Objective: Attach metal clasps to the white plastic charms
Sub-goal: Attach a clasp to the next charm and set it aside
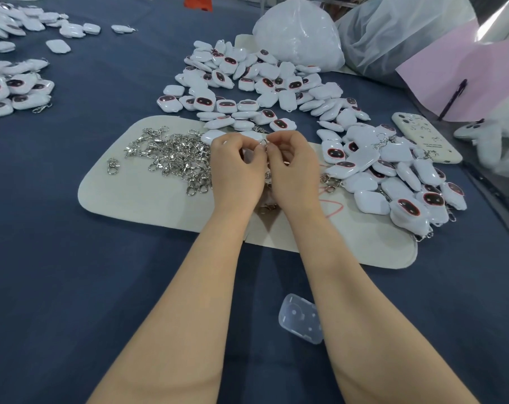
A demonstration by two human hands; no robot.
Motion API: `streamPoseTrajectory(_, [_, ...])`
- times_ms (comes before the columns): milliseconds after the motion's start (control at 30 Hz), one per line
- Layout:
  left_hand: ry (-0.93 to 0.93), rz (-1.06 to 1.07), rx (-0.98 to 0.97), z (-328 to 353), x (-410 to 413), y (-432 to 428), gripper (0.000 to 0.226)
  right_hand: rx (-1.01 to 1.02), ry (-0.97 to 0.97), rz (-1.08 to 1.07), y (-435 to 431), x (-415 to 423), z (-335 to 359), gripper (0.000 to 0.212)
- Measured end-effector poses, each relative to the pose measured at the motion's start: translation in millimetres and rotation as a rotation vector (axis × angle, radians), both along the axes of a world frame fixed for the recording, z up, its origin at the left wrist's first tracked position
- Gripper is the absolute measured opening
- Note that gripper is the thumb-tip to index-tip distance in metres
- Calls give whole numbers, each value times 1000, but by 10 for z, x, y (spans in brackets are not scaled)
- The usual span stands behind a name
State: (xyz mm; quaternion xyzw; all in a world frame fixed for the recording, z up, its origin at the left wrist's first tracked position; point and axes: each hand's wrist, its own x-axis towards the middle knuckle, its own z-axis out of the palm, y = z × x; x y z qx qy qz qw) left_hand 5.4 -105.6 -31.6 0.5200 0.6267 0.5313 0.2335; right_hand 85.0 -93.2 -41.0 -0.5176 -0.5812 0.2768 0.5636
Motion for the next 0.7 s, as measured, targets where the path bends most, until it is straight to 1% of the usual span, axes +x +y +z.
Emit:
streamPoseTrajectory(200, [21,27,1,-8,-9,11,7,-5,-76,-26,-2,3,-15,16])
streamPoseTrajectory(400, [22,33,4,-27,2,17,13,-31,-61,-9,-6,-12,-11,14])
streamPoseTrajectory(467, [18,25,2,-21,9,21,13,-30,-34,1,-17,-5,-3,17])
streamPoseTrajectory(600, [3,4,-3,-17,29,30,13,-14,-29,69,-52,16,41,33])
streamPoseTrajectory(700, [-7,11,5,-24,29,24,15,-23,-84,77,-57,12,54,25])
